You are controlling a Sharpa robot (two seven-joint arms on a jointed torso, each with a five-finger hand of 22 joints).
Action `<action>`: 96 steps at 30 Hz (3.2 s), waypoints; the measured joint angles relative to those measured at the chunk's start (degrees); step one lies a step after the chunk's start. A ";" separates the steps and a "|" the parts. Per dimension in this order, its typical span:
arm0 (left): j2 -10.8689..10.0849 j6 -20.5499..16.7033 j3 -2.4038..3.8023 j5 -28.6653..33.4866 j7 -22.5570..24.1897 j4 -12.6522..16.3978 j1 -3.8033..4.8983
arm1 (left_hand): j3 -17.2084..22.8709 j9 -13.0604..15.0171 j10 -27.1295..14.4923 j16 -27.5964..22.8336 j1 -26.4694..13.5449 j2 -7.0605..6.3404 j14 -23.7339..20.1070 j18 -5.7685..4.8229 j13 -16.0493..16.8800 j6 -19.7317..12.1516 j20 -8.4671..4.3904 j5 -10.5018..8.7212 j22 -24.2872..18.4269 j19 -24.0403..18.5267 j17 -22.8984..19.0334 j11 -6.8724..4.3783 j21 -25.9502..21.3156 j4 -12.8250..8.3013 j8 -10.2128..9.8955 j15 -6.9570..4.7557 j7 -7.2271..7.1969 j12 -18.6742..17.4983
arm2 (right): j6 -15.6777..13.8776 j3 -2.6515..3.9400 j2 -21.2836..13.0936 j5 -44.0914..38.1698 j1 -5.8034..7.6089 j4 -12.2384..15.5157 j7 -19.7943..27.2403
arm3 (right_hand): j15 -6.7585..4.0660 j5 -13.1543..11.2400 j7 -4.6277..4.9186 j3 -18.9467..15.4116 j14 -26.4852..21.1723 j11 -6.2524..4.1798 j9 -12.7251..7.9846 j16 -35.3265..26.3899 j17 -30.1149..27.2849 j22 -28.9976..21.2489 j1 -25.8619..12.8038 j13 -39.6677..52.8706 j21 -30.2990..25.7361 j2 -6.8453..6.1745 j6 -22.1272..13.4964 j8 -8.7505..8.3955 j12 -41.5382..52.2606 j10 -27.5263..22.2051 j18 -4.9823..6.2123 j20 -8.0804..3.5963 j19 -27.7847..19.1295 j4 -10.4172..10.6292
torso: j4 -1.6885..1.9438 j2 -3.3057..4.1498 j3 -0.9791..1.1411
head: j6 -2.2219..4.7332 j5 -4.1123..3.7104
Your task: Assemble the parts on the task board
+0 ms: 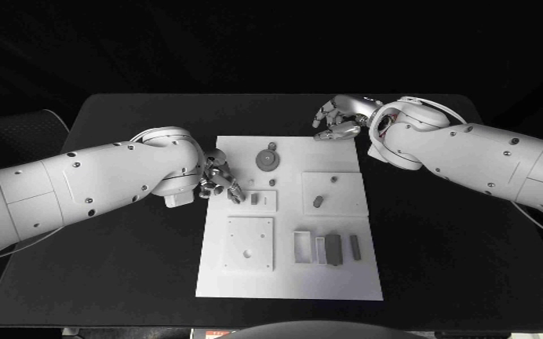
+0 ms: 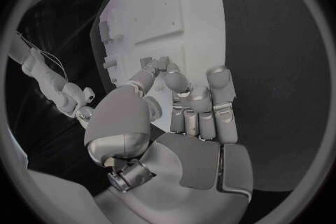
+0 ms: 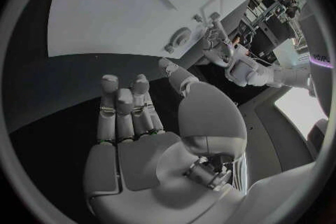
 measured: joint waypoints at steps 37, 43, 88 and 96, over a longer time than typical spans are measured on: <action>0.25 -1.05 -0.12 1.21 -0.53 0.40 -0.14 | -1.63 0.33 -0.01 0.00 -0.91 0.68 -0.16 -0.45 0.18 -0.28 -0.22 0.00 -0.02 -0.22 0.10 0.00 0.01 -0.52 0.51 -0.11 -0.10 0.22 | 0.00 0.00 -0.05 0.00 -0.01 0.10 0.00 | -0.08 0.00 -0.09 0.00 0.08 -0.01 -0.04 0.00 0.00 0.00 0.00 -0.05 0.00 0.00 -0.12 0.00 0.00 0.01 0.00 -0.03 0.03 0.00 | -0.04 0.02 0.07 | -0.05 -0.13; 0.26 -1.05 -0.12 1.39 -0.56 0.43 -0.15 | -1.62 0.33 -0.01 0.00 -0.91 0.68 -0.23 -0.47 0.18 -0.29 -0.22 0.00 -0.02 -0.22 0.10 0.00 0.01 -0.52 0.50 -0.15 -0.12 0.22 | 0.00 0.00 -0.07 0.00 -0.01 0.15 0.00 | -0.03 0.00 -0.09 0.00 0.03 -0.01 -0.04 0.00 0.00 0.00 0.00 -0.05 0.00 0.00 -0.12 0.00 0.00 0.01 0.00 -0.12 0.12 0.00 | -0.04 0.02 0.06 | -0.12 -0.18; 0.33 -0.58 -0.14 1.41 -0.87 0.96 -0.19 | -0.43 -0.48 0.10 -0.32 0.54 3.80 0.22 -0.98 -0.19 0.01 0.00 27.19 0.01 0.00 0.10 0.11 0.02 -2.84 -0.03 0.25 0.10 0.46 | 0.02 0.00 0.03 0.00 -0.03 0.11 0.02 | -0.10 0.00 0.03 0.00 0.10 -0.11 -0.07 0.00 0.00 0.00 0.00 -0.09 0.00 0.00 0.00 0.00 0.00 0.11 0.00 -0.07 0.07 0.00 | 0.01 -0.02 0.05 | -0.01 -0.12; 0.77 0.19 -0.09 0.73 -1.15 0.90 -0.12 | -0.37 -0.79 0.10 -0.54 0.54 3.80 0.32 -1.06 -0.27 0.01 0.00 24.82 0.00 0.00 -0.03 0.12 0.02 -2.79 -0.14 0.35 0.10 0.45 | 0.02 0.00 0.06 0.00 -0.03 0.07 0.02 | -0.08 0.00 0.02 0.00 0.09 -0.11 -0.07 0.00 0.00 0.00 0.00 -0.09 0.00 0.00 -0.01 0.00 0.00 0.11 0.00 0.00 0.00 0.00 | -0.01 -0.02 0.04 | -0.04 -0.16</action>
